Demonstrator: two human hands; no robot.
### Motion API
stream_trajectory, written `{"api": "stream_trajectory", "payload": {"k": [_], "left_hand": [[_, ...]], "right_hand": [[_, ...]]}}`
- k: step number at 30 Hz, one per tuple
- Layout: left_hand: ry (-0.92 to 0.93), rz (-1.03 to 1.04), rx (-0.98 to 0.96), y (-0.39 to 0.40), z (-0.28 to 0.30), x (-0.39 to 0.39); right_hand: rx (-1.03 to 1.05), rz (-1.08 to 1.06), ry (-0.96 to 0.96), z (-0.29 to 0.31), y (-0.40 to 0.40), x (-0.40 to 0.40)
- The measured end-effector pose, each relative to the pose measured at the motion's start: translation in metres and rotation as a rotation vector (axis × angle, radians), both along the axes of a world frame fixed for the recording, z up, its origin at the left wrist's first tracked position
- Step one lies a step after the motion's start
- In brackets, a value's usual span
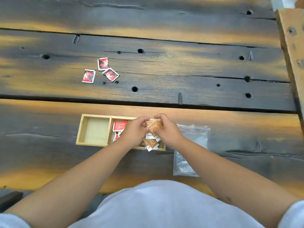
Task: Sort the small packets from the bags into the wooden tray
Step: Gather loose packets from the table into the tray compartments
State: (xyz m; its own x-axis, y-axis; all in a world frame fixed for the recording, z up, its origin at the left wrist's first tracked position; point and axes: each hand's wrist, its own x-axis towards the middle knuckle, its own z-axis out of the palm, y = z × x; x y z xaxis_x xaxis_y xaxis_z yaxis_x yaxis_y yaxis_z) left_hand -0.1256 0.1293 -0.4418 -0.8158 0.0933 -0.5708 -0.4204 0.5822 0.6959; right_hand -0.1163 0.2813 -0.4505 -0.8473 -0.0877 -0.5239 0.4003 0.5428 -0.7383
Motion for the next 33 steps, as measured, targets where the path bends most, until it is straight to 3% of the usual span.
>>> {"api": "stream_trajectory", "payload": {"k": [3, 9, 12, 15, 19, 25, 33], "left_hand": [[0.054, -0.109, -0.092, 0.000, 0.005, 0.012], [0.356, -0.438, -0.276, -0.010, 0.008, 0.045], [0.438, -0.529, -0.442, -0.014, 0.005, 0.055], [0.464, -0.685, -0.491, -0.014, 0.001, 0.057], [0.483, -0.710, -0.476, -0.011, -0.002, 0.052], [0.429, -0.702, -0.513, -0.016, -0.007, 0.045], [0.428, -0.928, -0.627, -0.025, 0.001, 0.055]], "right_hand": [[0.164, 0.085, 0.087, -0.003, -0.001, 0.008], [0.451, 0.255, 0.251, -0.007, 0.000, 0.018], [0.475, 0.282, 0.225, -0.008, 0.001, 0.020], [0.446, 0.278, 0.178, -0.006, 0.000, 0.020], [0.416, 0.306, 0.173, -0.004, 0.003, 0.023], [0.416, 0.489, 0.209, -0.001, 0.014, 0.032], [0.583, 0.748, 0.236, 0.002, 0.005, 0.053]]}}
